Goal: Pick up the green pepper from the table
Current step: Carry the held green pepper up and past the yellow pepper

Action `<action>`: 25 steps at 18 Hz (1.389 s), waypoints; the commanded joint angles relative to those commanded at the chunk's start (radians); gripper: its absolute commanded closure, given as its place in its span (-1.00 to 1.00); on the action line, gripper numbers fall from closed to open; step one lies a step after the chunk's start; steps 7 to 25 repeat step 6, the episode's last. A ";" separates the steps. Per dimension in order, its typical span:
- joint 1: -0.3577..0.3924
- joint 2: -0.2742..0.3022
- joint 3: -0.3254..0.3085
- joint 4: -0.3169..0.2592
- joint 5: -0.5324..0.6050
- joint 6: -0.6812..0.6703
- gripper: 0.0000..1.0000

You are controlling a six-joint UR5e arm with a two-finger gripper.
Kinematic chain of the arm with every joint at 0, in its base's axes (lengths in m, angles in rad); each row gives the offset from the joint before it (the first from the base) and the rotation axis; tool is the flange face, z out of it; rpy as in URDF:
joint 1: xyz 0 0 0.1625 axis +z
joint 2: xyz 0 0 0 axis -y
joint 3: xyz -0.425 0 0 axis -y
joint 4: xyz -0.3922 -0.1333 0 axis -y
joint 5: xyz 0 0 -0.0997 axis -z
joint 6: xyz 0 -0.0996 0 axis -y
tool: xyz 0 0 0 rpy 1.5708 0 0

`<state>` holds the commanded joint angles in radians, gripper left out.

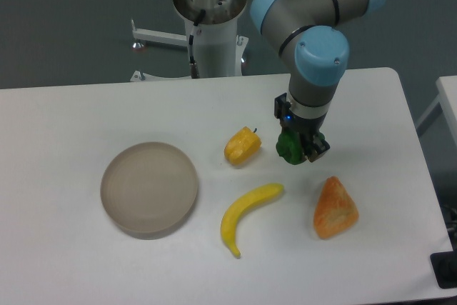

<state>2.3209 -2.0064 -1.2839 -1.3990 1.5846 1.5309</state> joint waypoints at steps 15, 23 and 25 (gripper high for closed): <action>0.000 -0.005 0.000 0.003 0.008 0.002 0.41; 0.000 -0.005 0.000 0.003 0.008 0.002 0.41; 0.000 -0.005 0.000 0.003 0.008 0.002 0.41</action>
